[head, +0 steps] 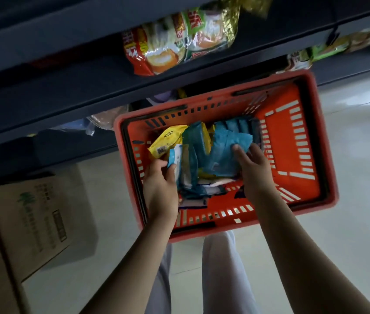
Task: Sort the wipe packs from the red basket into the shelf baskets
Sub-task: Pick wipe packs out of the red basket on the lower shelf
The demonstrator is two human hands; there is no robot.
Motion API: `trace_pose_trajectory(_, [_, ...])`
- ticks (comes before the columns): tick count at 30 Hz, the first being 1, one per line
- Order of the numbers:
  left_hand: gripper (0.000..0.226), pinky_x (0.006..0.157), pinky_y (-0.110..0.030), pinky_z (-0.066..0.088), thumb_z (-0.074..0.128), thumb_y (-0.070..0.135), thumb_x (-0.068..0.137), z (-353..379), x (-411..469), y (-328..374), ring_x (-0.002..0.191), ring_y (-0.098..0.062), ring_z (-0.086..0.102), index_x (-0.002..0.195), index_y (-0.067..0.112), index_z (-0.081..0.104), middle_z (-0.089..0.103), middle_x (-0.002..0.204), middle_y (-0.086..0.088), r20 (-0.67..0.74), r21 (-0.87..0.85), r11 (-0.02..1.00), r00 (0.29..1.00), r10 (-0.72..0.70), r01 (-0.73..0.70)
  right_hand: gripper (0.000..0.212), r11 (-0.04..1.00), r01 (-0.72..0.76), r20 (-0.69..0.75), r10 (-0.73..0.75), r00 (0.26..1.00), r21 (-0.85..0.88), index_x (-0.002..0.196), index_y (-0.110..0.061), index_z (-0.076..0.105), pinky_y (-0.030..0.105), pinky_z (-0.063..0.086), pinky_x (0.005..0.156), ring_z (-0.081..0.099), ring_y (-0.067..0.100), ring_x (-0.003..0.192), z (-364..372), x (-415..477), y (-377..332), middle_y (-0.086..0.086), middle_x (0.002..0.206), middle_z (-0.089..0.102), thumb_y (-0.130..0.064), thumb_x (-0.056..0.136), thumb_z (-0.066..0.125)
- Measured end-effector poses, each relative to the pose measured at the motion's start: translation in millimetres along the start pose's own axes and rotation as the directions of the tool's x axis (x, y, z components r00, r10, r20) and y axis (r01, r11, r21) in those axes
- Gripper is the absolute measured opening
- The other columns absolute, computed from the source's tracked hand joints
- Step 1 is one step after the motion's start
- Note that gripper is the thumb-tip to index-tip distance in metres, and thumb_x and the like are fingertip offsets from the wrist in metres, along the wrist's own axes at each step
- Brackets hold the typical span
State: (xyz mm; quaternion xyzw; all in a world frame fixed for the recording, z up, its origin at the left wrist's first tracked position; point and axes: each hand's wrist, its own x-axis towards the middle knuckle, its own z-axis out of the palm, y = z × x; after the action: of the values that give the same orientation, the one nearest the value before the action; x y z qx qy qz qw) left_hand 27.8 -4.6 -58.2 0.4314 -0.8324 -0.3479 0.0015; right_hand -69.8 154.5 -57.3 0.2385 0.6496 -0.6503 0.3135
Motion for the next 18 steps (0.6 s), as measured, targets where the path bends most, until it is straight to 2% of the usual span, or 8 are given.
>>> trace_pose_trajectory(3, [0.018, 0.063, -0.007, 0.035, 0.063, 0.022, 0.092, -28.8, -4.8, 35.2, 0.077, -0.008, 0.055, 0.104, 0.009, 0.062, 0.062, 0.088, 0.007, 0.051, -0.212, 0.974, 0.996, -0.070, 0.080, 0.027, 0.990, 0.046, 0.016, -0.049, 0.999, 0.135, 0.120, -0.014, 0.058, 0.046, 0.054, 0.089, 0.065, 0.029, 0.109, -2.2, -24.8, -40.4, 0.010, 0.116, 0.067, -0.027, 0.097, 0.052])
trace_pose_trajectory(6, [0.012, 0.065, -0.006, 0.040, 0.063, 0.026, 0.092, -74.0, -20.6, 83.3, 0.077, -0.004, 0.059, 0.099, 0.017, 0.060, 0.064, 0.086, 0.012, 0.114, -0.462, 0.878, 0.990, -0.081, 0.125, 0.051, 0.979, 0.127, 0.090, -0.142, 0.986, 0.157, 0.123, -0.011, 0.059, 0.052, 0.049, 0.097, 0.062, 0.036, 0.113, 0.7, -68.9, -98.2, 0.017, 0.121, 0.065, -0.042, 0.083, 0.069])
trace_pose_trajectory(8, [0.020, 0.071, -0.016, 0.044, 0.063, 0.033, 0.091, -111.1, -37.4, 117.4, 0.087, -0.006, 0.063, 0.104, 0.018, 0.063, 0.068, 0.093, 0.009, 0.161, -0.596, 0.788, 0.984, -0.071, 0.154, 0.067, 0.979, 0.166, 0.156, -0.183, 0.971, 0.118, 0.121, -0.010, 0.058, 0.052, 0.050, 0.094, 0.064, 0.036, 0.109, 4.5, -109.4, -143.5, 0.020, 0.119, 0.066, -0.042, 0.067, 0.084])
trace_pose_trajectory(10, [0.025, 0.082, -0.025, 0.047, 0.066, 0.040, 0.088, -149.5, -53.8, 149.4, 0.098, -0.012, 0.064, 0.106, 0.023, 0.064, 0.068, 0.100, 0.010, 0.166, -0.701, 0.695, 0.984, -0.059, 0.160, 0.071, 0.976, 0.195, 0.160, -0.209, 0.965, 0.101, 0.118, -0.015, 0.055, 0.047, 0.054, 0.089, 0.067, 0.028, 0.100, 7.3, -151.1, -185.6, 0.015, 0.115, 0.067, -0.034, 0.059, 0.088])
trace_pose_trajectory(12, [0.028, 0.095, -0.042, 0.049, 0.072, 0.050, 0.077, -189.8, -68.5, 180.8, 0.105, -0.022, 0.063, 0.097, 0.031, 0.066, 0.067, 0.110, -0.001, 0.149, -0.781, 0.605, 0.987, -0.058, 0.154, 0.066, 0.969, 0.212, 0.190, -0.233, 0.954, 0.124, 0.120, -0.020, 0.048, 0.039, 0.054, 0.080, 0.066, 0.018, 0.090, 11.9, -191.0, -223.5, 0.008, 0.108, 0.062, -0.029, 0.065, 0.083])
trace_pose_trajectory(13, [0.026, 0.095, -0.048, 0.049, 0.072, 0.049, 0.075, -210.5, -75.4, 194.8, 0.104, -0.026, 0.064, 0.093, 0.032, 0.066, 0.067, 0.112, -0.007, 0.149, -0.818, 0.553, 0.987, -0.055, 0.155, 0.063, 0.966, 0.201, 0.215, -0.233, 0.948, 0.163, 0.121, -0.020, 0.045, 0.036, 0.052, 0.074, 0.062, 0.016, 0.086, 15.6, -209.6, -240.6, 0.006, 0.104, 0.058, -0.028, 0.070, 0.081])
trace_pose_trajectory(15, [0.015, 0.081, -0.044, 0.054, 0.069, 0.035, 0.085, -252.4, -86.2, 215.6, 0.094, -0.026, 0.067, 0.094, 0.024, 0.063, 0.070, 0.107, -0.010, 0.159, -0.885, 0.440, 0.987, -0.022, 0.152, 0.060, 0.949, 0.116, 0.297, -0.206, 0.933, 0.295, 0.126, -0.020, 0.044, 0.033, 0.047, 0.074, 0.057, 0.016, 0.087, 25.5, -243.0, -270.3, 0.004, 0.101, 0.054, -0.036, 0.075, 0.072])
trace_pose_trajectory(18, [0.008, 0.065, -0.035, 0.053, 0.059, 0.027, 0.094, -314.4, -94.3, 231.0, 0.086, -0.024, 0.068, 0.094, 0.019, 0.059, 0.072, 0.101, -0.007, 0.139, -0.938, 0.324, 0.990, 0.013, 0.127, 0.069, 0.876, -0.028, 0.436, -0.211, 0.875, 0.481, 0.146, -0.022, 0.033, 0.041, 0.043, 0.095, 0.055, 0.027, 0.116, 45.9, -289.2, -301.3, 0.011, 0.131, 0.053, -0.048, 0.085, 0.055])
